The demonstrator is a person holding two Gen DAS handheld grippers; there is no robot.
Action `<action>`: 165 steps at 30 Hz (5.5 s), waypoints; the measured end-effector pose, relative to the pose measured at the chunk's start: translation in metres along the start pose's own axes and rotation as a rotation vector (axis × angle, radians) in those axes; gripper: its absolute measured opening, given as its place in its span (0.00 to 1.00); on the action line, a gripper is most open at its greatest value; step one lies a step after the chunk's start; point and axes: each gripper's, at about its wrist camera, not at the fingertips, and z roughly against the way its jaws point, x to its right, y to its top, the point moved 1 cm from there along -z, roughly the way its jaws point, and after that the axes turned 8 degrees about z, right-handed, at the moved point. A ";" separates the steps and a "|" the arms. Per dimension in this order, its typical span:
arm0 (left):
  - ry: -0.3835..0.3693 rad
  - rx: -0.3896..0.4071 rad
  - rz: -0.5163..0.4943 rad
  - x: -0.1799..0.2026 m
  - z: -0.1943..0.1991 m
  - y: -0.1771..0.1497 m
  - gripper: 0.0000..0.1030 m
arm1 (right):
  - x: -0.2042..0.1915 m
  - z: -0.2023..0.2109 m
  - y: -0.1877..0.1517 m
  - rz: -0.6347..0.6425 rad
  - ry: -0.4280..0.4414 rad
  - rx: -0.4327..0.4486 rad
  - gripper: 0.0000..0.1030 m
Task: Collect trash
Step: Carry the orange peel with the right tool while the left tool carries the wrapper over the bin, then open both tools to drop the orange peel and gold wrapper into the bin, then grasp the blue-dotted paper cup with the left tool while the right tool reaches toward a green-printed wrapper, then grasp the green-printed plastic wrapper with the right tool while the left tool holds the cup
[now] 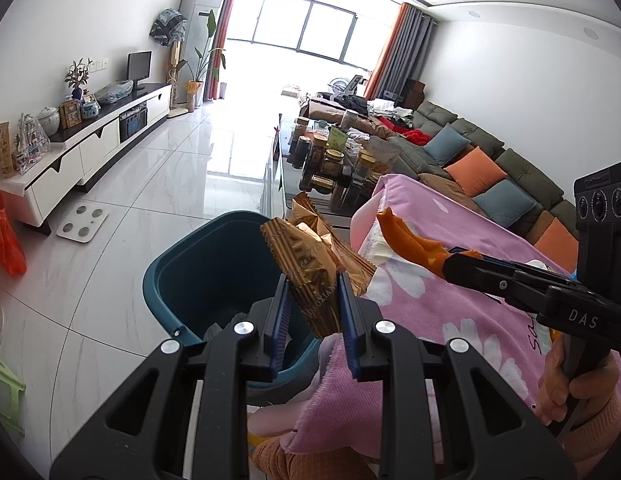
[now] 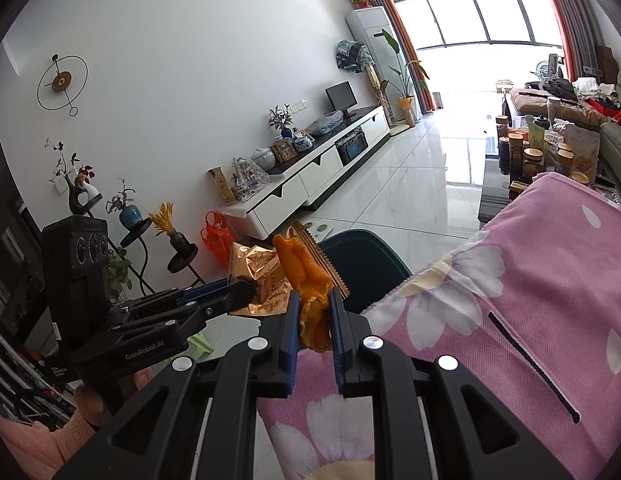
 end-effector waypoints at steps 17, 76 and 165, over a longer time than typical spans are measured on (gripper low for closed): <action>0.061 -0.045 0.030 -0.014 -0.035 0.004 0.23 | 0.003 -0.050 0.013 -0.010 0.007 -0.081 0.13; -0.318 -0.106 -0.301 0.173 -0.067 -0.051 0.58 | 0.059 0.136 -0.058 -0.107 -0.312 0.093 0.32; -0.425 -0.226 -0.218 0.209 -0.095 -0.042 0.05 | 0.172 0.209 -0.122 -0.413 -0.495 0.137 0.02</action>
